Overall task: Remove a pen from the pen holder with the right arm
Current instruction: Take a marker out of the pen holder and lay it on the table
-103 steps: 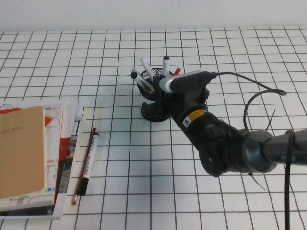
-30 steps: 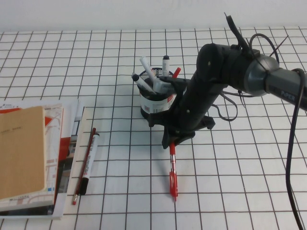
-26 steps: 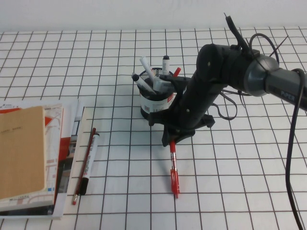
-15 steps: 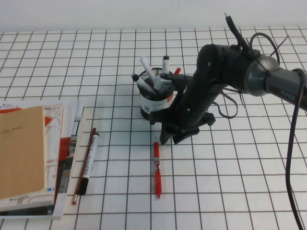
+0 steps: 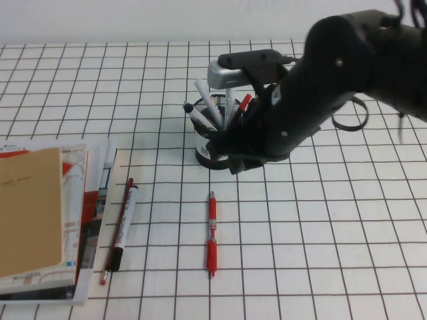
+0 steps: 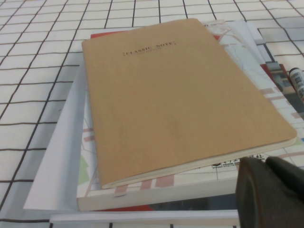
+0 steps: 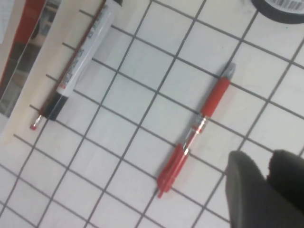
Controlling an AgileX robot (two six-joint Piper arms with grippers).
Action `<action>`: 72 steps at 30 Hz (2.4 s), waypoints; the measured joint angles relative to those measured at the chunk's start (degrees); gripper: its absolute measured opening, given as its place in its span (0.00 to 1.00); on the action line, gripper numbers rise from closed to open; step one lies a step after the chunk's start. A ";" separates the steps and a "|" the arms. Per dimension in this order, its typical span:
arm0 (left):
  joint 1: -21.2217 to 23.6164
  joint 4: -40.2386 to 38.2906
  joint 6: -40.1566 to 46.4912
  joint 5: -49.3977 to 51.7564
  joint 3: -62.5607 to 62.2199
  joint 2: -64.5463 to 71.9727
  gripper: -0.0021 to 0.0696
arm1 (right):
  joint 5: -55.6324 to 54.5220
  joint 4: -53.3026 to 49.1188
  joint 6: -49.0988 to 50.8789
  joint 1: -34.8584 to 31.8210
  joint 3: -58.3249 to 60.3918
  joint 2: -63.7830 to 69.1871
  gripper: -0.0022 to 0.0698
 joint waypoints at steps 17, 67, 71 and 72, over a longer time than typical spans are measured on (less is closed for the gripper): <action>0.00 0.00 0.00 0.00 0.00 0.00 0.02 | -2.59 -5.31 0.00 1.05 31.94 -38.97 0.01; 0.00 0.00 0.00 0.00 0.00 0.00 0.02 | -36.82 -12.33 0.00 -36.49 93.09 -103.05 0.01; 0.00 0.00 0.00 0.00 0.00 0.00 0.02 | -36.37 -12.58 0.00 -36.49 93.09 -103.15 0.01; 0.00 0.00 0.00 0.00 0.00 0.00 0.02 | -36.37 -12.58 0.00 -36.49 93.09 -103.14 0.01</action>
